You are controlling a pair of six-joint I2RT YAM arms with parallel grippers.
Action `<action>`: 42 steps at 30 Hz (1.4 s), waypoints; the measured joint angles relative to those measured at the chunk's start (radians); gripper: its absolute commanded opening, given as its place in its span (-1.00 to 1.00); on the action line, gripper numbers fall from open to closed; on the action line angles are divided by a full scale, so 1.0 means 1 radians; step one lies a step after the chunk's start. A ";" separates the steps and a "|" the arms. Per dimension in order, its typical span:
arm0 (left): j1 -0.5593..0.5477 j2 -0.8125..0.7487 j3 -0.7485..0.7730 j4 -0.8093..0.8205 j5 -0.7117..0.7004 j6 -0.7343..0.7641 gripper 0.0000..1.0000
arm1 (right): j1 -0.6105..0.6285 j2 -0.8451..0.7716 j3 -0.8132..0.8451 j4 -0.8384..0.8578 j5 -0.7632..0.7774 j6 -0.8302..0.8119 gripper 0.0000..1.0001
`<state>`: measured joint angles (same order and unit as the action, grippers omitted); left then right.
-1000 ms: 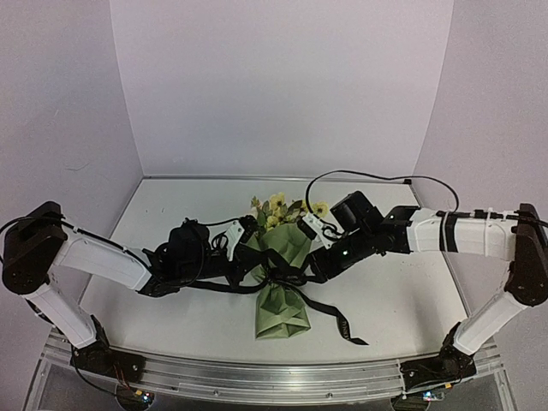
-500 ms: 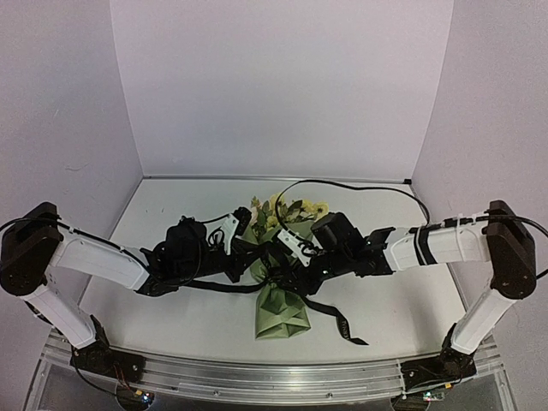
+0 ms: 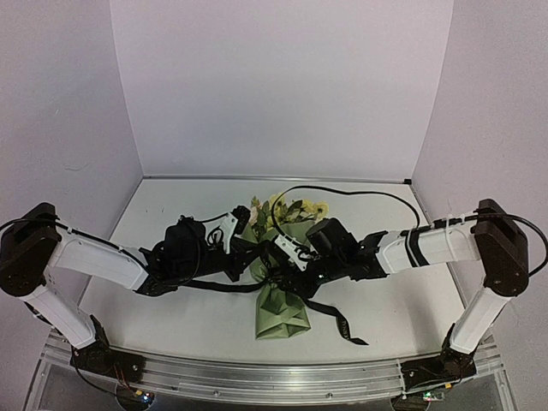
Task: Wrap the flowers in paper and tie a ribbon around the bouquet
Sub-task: Cross the half-tied ribbon over the folded bouquet.
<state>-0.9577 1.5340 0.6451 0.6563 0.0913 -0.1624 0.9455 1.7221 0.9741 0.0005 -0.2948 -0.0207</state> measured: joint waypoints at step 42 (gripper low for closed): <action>0.031 -0.056 -0.124 0.110 -0.015 -0.056 -1.00 | 0.014 -0.206 -0.108 -0.333 0.052 0.099 -1.00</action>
<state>-0.9264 1.4784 0.5212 0.7667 0.0761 -0.2184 0.9592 1.5161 0.8661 -0.3322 -0.2430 0.0788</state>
